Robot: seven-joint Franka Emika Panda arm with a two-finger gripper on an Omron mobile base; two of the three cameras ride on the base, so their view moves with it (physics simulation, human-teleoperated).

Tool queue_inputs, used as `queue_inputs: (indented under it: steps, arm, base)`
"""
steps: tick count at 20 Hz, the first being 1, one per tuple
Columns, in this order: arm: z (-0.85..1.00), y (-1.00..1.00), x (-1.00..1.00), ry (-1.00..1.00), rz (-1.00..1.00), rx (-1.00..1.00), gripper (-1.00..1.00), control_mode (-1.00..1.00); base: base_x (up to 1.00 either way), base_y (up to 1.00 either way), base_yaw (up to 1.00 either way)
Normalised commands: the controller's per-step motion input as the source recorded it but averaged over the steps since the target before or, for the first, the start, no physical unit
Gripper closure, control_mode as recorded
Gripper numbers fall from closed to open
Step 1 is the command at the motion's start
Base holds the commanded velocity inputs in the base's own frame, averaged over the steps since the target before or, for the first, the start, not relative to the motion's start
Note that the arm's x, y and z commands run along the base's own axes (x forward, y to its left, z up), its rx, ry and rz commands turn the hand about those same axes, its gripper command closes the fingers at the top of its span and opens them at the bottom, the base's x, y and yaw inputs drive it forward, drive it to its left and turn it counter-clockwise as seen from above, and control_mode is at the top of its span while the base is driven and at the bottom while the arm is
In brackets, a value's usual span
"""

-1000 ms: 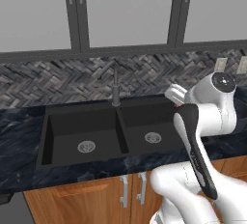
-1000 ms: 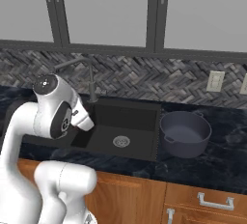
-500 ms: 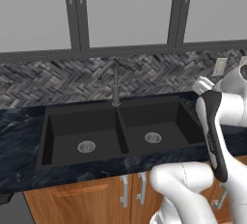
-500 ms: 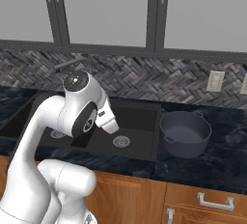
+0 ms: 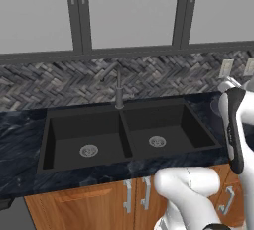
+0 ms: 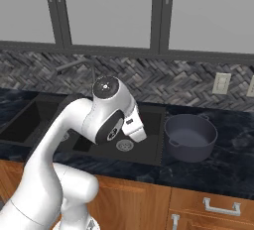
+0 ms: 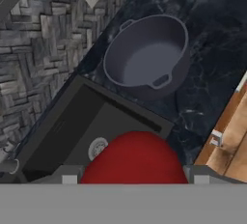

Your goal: Dump the tomato from the pot into the sink. Then turn on the water and wash the tomato. Then turn off the water and put the tomato back in the pot.

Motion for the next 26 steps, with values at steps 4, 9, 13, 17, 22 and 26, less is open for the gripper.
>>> queue_inputs:
  steps: [4,9,13,17,22,26]
  arm:
    - [0.00,-0.45,0.14,0.00,0.00,0.00,1.00,-1.00]
    - [0.00,-0.34,0.24,0.00,0.00,0.00,1.00,-1.00]
    - [-0.02,-0.31,0.22,0.05,0.00,0.00,1.00,-1.00]
    - [-0.09,-0.28,0.22,0.10,0.00,0.00,1.00,-1.00]
    - [-0.14,-0.20,0.22,0.10,0.00,0.00,1.00,-1.00]
    - [-0.34,-0.10,0.24,0.18,0.01,0.00,1.00,-1.00]
  base:
    - [0.00,0.00,0.00]
    - [0.00,0.00,0.00]
    - [0.00,0.00,0.00]
    - [0.00,0.00,0.00]
    - [0.00,0.00,0.00]
    - [0.00,0.00,0.00]
